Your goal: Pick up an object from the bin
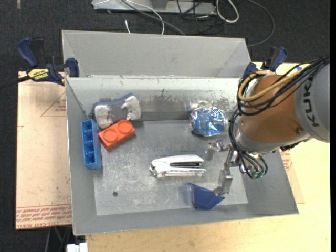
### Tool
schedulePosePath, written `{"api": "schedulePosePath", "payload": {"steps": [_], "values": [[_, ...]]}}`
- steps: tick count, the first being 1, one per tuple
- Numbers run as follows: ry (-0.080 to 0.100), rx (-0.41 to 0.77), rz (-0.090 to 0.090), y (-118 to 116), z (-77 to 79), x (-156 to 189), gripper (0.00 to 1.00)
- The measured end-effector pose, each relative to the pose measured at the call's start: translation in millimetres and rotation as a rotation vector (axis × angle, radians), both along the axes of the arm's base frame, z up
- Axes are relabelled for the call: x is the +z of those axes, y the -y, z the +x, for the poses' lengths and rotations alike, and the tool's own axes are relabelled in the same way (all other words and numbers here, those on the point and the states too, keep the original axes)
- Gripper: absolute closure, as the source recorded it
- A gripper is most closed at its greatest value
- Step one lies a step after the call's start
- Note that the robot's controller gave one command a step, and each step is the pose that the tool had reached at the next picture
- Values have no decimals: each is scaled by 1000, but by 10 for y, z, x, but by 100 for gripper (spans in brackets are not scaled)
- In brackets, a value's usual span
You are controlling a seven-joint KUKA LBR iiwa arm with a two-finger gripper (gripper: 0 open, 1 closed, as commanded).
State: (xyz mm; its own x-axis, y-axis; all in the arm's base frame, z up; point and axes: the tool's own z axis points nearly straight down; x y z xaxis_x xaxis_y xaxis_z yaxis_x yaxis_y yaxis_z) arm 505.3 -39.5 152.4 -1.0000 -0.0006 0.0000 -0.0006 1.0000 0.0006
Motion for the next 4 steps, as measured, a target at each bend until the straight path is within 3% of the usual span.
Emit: {"api": "schedulePosePath", "payload": {"steps": [1,2,3,4], "values": [[8,28,1,-456,428,-803,0],[8,50,-1,-445,586,-358,0],[0,114,2,-691,453,-531,0],[8,-18,0,-693,505,-827,0]]}}
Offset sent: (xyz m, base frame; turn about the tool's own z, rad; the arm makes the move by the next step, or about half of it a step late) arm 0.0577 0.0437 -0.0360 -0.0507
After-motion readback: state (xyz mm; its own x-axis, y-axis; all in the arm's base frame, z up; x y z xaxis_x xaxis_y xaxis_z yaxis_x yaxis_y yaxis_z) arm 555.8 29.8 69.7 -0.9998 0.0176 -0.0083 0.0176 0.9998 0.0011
